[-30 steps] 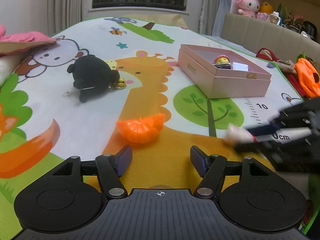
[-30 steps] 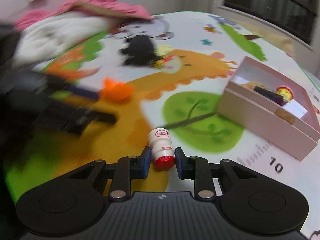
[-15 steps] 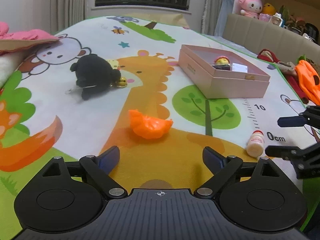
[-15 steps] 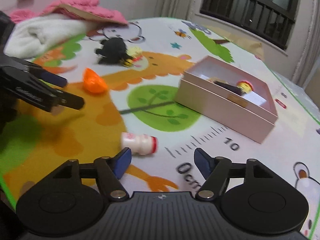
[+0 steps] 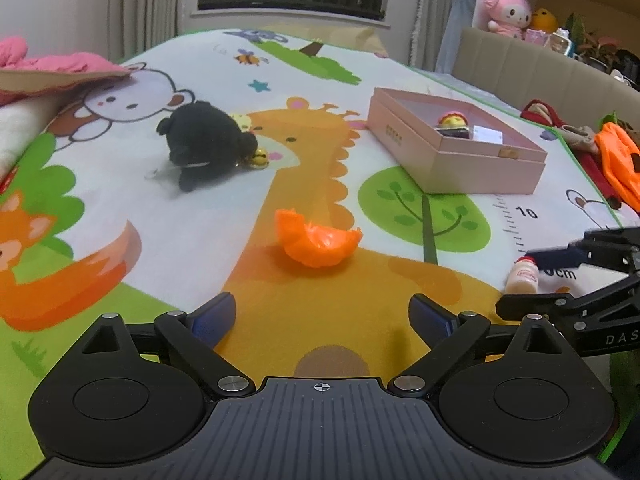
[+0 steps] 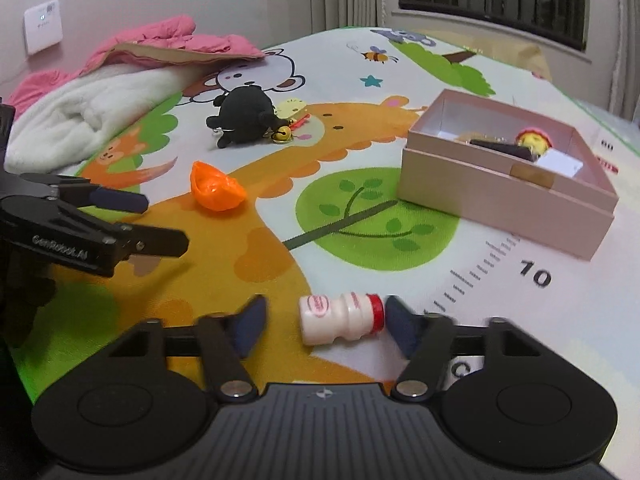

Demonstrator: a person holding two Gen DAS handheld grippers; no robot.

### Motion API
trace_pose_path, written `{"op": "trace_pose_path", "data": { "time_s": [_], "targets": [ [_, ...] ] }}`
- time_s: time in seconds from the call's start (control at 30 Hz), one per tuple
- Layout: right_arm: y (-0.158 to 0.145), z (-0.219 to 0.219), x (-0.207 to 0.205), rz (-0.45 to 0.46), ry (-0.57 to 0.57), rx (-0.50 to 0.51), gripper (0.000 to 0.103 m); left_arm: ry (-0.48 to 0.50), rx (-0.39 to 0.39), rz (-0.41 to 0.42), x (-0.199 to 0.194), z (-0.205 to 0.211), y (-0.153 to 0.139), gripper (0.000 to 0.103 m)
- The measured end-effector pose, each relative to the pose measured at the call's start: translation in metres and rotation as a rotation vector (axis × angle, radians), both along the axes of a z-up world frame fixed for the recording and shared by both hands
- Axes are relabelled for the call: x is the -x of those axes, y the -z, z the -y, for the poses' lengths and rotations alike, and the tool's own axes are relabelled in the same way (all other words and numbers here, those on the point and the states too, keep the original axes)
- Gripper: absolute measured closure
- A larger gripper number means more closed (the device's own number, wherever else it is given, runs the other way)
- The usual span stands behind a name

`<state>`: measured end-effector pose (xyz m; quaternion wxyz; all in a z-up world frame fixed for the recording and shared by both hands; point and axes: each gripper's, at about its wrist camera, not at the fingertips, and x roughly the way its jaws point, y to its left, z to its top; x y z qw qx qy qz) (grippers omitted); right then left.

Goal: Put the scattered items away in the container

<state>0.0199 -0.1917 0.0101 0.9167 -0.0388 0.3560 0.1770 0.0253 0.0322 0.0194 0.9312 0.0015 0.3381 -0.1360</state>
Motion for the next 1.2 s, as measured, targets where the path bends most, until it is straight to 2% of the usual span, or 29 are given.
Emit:
{"op": "trace_pose_path", "data": {
  "time_s": [0.17,0.4,0.47,0.6,0.8,1.03,1.2],
  "targets": [
    [-0.002,0.004,0.010,-0.001,0.024,-0.013,0.060,0.010,-0.048,0.064,-0.022,0.007,-0.006,0.006],
    [-0.009,0.006,0.026,0.020,0.025,-0.014,0.060,0.045,-0.126,0.064,-0.052,0.023,0.001,0.007],
    [-0.008,0.008,0.028,0.017,0.032,-0.016,0.060,0.050,-0.149,0.061,-0.057,0.028,0.005,0.021],
    [-0.007,0.012,0.030,0.011,0.043,-0.020,0.060,0.054,-0.161,0.046,-0.060,0.032,0.009,0.039],
    [-0.010,0.022,0.033,0.027,0.055,-0.019,0.060,0.086,-0.129,0.032,-0.040,0.040,-0.002,0.039],
    [-0.007,0.038,0.035,0.028,0.084,-0.026,0.060,0.249,-0.067,0.020,0.007,0.075,-0.021,0.039],
    [-0.009,0.047,0.034,0.037,0.096,0.010,0.060,0.341,-0.064,-0.003,0.014,0.104,-0.020,0.039]
  ]
}}
